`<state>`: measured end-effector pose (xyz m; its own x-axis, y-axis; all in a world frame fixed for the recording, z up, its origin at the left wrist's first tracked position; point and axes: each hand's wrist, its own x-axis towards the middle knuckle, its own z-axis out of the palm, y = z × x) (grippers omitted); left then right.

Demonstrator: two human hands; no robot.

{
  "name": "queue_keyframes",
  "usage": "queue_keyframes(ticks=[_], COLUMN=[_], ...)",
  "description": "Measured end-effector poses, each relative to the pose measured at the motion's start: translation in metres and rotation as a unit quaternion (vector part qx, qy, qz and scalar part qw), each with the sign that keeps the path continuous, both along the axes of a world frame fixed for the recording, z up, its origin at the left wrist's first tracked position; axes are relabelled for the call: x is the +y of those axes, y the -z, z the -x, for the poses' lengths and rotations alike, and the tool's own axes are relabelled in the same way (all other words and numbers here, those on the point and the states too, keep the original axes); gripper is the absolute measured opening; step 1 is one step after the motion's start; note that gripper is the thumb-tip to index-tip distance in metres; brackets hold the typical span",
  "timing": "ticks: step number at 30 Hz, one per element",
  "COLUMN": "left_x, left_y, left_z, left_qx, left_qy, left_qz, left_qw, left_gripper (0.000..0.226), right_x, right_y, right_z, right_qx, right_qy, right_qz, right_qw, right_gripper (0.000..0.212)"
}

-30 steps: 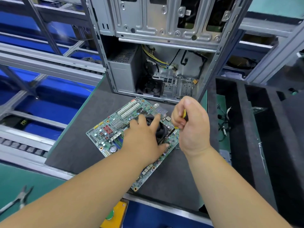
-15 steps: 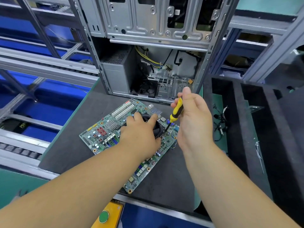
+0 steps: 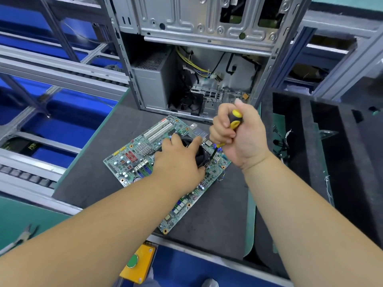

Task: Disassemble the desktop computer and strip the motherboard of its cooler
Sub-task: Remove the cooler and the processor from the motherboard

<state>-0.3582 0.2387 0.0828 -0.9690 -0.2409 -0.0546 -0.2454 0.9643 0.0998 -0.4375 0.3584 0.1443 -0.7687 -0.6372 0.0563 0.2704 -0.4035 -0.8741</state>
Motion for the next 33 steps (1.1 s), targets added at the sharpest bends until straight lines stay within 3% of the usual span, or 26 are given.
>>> queue_keyframes(ticks=[6, 11, 14, 20, 23, 27, 30, 33], left_x=[0.001, 0.003, 0.001, -0.003, -0.002, -0.001, -0.002, 0.001], left_y=[-0.001, -0.002, 0.000, 0.004, 0.002, -0.002, -0.002, -0.002], left_z=[-0.003, -0.003, -0.006, -0.012, -0.007, -0.002, -0.002, -0.004], left_qx=[0.007, -0.003, 0.009, 0.023, 0.009, -0.009, -0.009, -0.001], left_qy=[-0.006, -0.012, -0.005, -0.002, -0.007, -0.005, -0.008, -0.010], left_qz=[-0.002, -0.009, -0.019, -0.029, -0.032, -0.028, -0.027, -0.020], left_qw=[1.000, 1.000, 1.000, 0.999, 0.999, 1.000, 1.000, 1.000], left_gripper=[0.073, 0.073, 0.073, 0.076, 0.075, 0.075, 0.075, 0.074], right_x=[-0.001, -0.017, -0.020, -0.003, 0.001, -0.001, -0.005, -0.014], right_y=[0.003, 0.008, 0.007, 0.003, 0.001, 0.004, 0.005, 0.007], right_z=[-0.015, -0.030, -0.021, 0.002, 0.000, -0.013, -0.018, -0.027], right_qx=[0.028, 0.030, 0.008, -0.011, 0.022, 0.056, 0.037, 0.023], right_qy=[0.215, 0.277, 0.220, -0.039, -0.067, 0.047, 0.171, 0.264], right_qz=[-0.130, -0.078, -0.035, -0.015, -0.020, -0.081, -0.128, -0.107], right_qw=[0.967, 0.957, 0.975, 0.999, 0.997, 0.994, 0.976, 0.958], right_gripper=[0.034, 0.038, 0.041, 0.046, 0.041, 0.027, 0.032, 0.038])
